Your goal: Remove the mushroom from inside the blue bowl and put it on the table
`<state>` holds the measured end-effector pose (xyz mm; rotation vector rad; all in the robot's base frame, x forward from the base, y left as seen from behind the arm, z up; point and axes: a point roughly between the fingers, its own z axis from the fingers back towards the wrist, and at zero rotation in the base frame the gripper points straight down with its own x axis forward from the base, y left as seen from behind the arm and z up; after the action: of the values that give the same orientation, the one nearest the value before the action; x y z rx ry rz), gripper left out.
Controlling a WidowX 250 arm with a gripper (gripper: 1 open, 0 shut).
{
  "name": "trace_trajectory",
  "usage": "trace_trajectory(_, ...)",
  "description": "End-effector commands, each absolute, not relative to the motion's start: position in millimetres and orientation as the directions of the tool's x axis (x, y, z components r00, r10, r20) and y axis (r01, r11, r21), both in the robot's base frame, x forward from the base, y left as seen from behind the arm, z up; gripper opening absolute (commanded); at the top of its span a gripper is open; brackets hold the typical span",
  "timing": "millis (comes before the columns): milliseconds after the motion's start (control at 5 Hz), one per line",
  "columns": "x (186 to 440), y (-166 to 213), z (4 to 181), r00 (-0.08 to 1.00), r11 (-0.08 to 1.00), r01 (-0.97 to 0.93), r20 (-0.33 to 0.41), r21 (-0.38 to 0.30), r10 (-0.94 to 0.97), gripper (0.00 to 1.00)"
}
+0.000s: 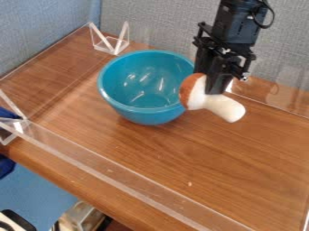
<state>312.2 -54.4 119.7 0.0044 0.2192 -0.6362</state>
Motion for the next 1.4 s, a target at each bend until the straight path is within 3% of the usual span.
trace_trajectory(0,318.4,-62.3,113.5,0.737,0.754,0.652,-0.168,-0.081,-0.655,0.00)
trace_trajectory(400,330.6,-66.4,81.3,0.697,0.715,0.690,-0.163,-0.115,-0.699,0.00)
trace_trajectory(600,333.2,-66.3,89.3,0.687,0.701,0.705,-0.140,-0.110,-0.713,0.00)
trace_trajectory(1200,343.4,-82.9,52.2,0.646,0.665,0.731,-0.155,-0.153,-0.747,0.00)
